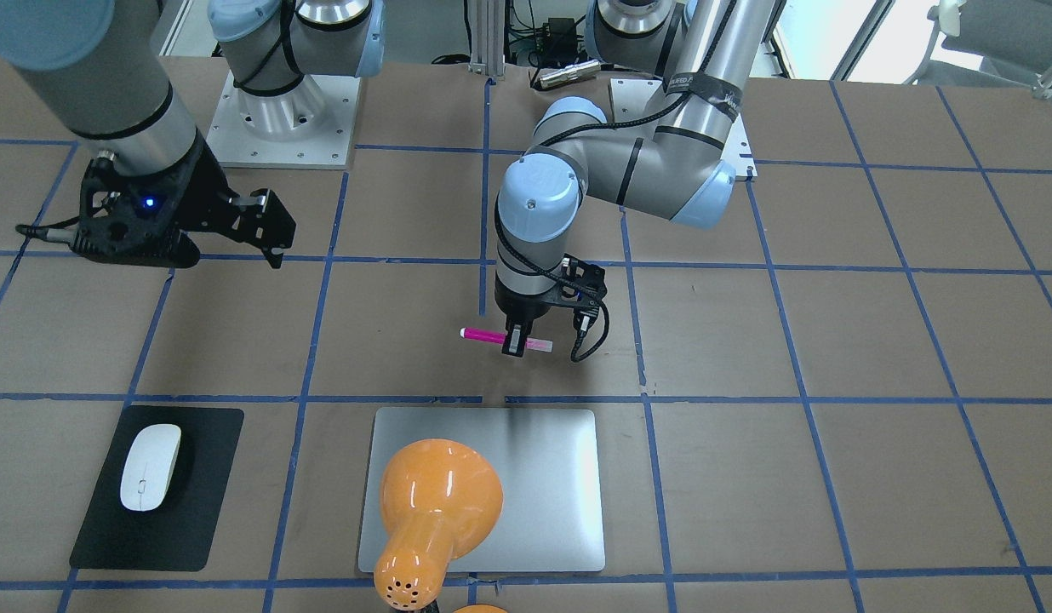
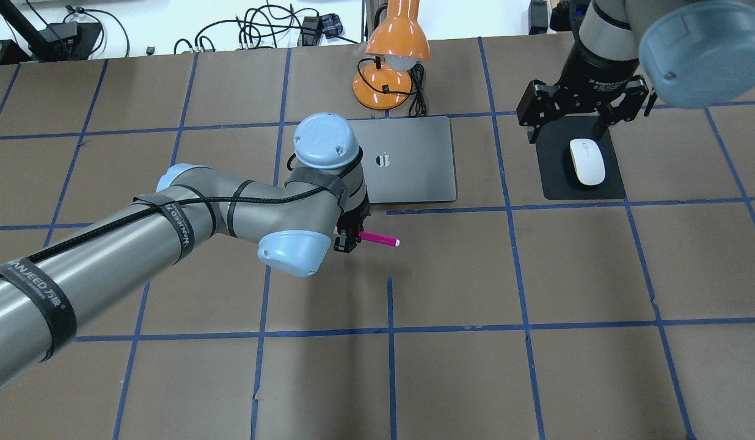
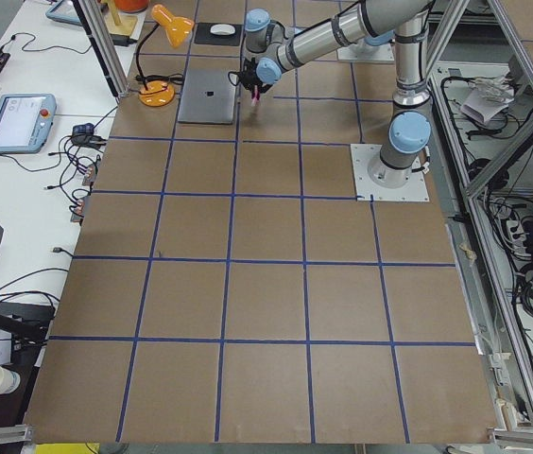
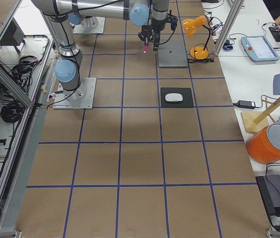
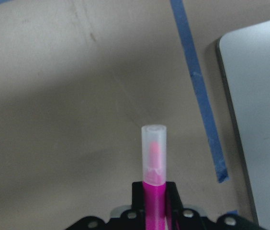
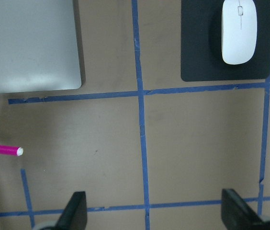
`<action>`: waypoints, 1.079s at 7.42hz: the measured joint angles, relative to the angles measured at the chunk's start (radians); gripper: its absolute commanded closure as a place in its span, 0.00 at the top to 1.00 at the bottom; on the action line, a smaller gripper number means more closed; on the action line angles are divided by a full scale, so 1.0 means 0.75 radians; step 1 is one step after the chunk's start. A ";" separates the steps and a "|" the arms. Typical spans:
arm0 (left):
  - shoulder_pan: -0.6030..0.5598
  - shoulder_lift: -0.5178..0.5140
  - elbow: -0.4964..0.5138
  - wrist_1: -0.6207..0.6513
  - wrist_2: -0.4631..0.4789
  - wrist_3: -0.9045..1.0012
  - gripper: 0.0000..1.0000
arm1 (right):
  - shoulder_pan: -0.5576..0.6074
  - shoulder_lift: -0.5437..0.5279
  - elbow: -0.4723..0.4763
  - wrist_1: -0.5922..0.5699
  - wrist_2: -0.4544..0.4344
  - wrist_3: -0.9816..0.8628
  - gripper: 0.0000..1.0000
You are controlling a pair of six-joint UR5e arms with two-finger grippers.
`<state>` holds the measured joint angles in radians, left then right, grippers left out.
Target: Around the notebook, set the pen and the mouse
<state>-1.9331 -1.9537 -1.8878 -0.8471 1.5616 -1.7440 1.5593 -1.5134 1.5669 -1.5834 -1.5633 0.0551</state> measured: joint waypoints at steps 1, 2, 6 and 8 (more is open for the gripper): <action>-0.016 -0.015 0.006 0.010 -0.001 -0.058 0.00 | 0.010 -0.019 -0.028 0.033 0.000 0.031 1.00; -0.029 -0.031 0.020 0.020 -0.001 -0.099 0.00 | 0.014 -0.012 -0.047 0.042 -0.007 0.043 1.00; -0.067 -0.074 0.038 0.030 0.001 -0.137 0.01 | 0.017 0.032 -0.050 0.036 -0.007 0.051 1.00; -0.065 -0.078 0.037 0.029 0.005 -0.093 1.00 | 0.017 0.035 -0.048 0.035 -0.013 0.047 1.00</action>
<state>-1.9821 -2.0119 -1.8600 -0.8254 1.5651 -1.8140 1.5723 -1.4870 1.5312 -1.5575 -1.5733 0.0901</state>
